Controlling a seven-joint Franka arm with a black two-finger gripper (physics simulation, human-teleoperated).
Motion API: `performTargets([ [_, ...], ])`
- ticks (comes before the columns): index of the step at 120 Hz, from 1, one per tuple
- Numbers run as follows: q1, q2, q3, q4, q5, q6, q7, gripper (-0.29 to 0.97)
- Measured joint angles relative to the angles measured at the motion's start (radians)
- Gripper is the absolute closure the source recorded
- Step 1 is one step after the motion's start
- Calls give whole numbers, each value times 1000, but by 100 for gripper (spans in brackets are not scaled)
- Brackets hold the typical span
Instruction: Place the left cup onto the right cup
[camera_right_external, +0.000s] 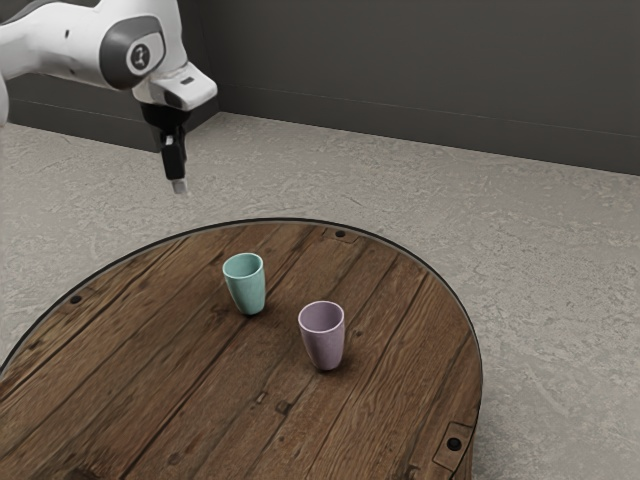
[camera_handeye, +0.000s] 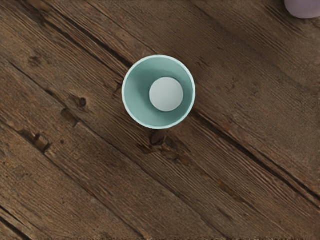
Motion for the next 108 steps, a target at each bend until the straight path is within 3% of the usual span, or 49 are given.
performTargets([
  [66, 10, 49, 3, -170, -23, 107, 7, 0],
  [108, 12, 230, 3, -45, -17, 168, 61, 0],
])
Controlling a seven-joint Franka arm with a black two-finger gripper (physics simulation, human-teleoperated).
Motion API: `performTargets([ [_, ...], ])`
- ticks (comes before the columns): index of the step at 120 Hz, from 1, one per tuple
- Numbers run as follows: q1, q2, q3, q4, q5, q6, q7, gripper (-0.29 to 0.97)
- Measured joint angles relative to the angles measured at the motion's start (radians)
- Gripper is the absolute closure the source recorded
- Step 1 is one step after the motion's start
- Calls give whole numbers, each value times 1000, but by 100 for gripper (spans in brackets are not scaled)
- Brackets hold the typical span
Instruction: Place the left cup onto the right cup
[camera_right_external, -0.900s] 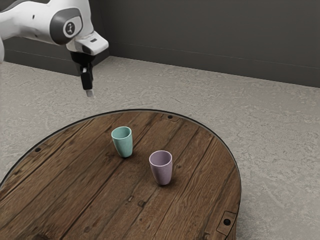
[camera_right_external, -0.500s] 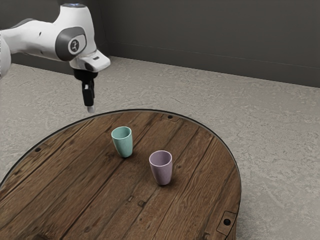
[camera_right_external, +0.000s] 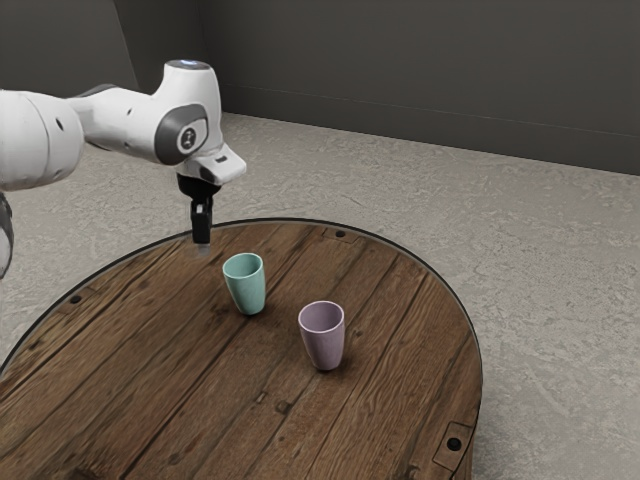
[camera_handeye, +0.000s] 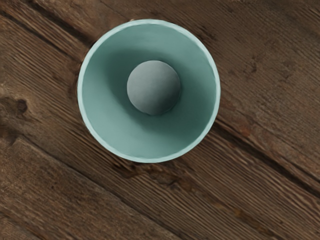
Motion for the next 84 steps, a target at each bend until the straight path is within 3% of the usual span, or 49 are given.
performTargets([
  [49, -14, 160, -1, 144, -6, 23, 82, 0],
  [84, -27, 230, -2, 171, -14, 45, 121, 0],
])
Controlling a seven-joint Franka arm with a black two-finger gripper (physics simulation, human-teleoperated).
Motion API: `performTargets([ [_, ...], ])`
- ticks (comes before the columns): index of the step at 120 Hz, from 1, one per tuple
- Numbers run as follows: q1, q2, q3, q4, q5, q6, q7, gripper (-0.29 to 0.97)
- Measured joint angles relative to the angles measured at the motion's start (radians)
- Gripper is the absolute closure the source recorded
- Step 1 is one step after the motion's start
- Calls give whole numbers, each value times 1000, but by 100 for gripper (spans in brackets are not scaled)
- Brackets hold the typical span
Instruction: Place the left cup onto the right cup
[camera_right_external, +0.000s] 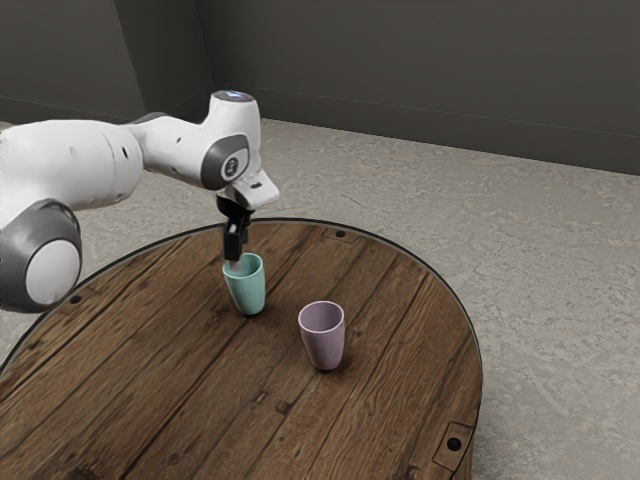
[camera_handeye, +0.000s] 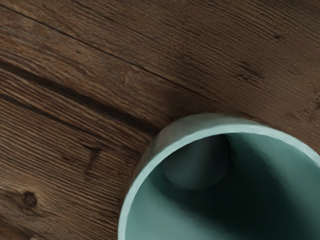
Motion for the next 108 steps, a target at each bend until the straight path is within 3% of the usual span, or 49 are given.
performTargets([
  [16, 1, 26, 0, 0, -11, 14, 13, 8],
  [40, 2, 38, 1, 0, -22, 35, 27, 48],
  [54, 1, 34, 1, 0, -23, 42, 33, 63],
  [76, -1, 24, 2, 0, -27, 47, 39, 73],
  [108, -1, 3, 1, -2, -36, 47, 41, 77],
])
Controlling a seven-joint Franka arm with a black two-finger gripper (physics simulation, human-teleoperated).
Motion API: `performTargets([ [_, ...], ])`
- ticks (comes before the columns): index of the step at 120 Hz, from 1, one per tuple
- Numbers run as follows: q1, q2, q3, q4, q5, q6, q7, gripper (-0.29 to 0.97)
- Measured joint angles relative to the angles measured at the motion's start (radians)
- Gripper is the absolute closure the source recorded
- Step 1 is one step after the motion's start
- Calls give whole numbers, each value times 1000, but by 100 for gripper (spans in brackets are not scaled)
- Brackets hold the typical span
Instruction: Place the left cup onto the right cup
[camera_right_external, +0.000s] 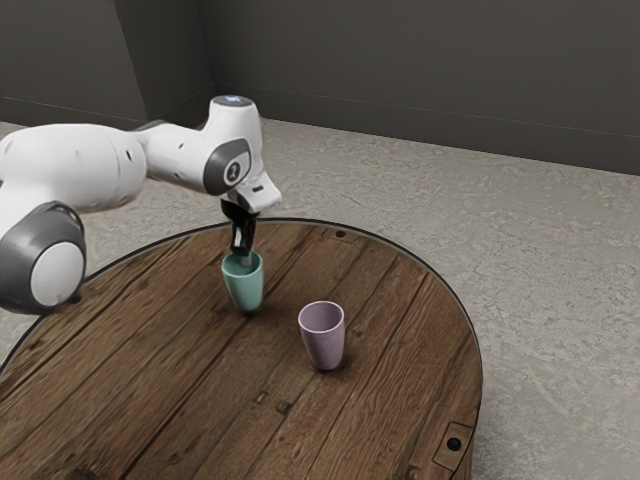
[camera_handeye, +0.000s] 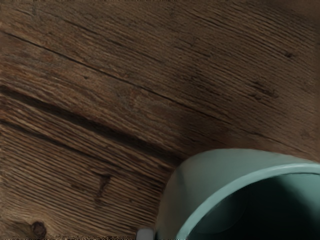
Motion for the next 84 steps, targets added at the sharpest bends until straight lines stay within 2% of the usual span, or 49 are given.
performTargets([
  [42, -25, -109, -1, 7, -12, -40, -2, 78],
  [84, -122, -59, 11, 231, -23, -142, -8, 79],
])
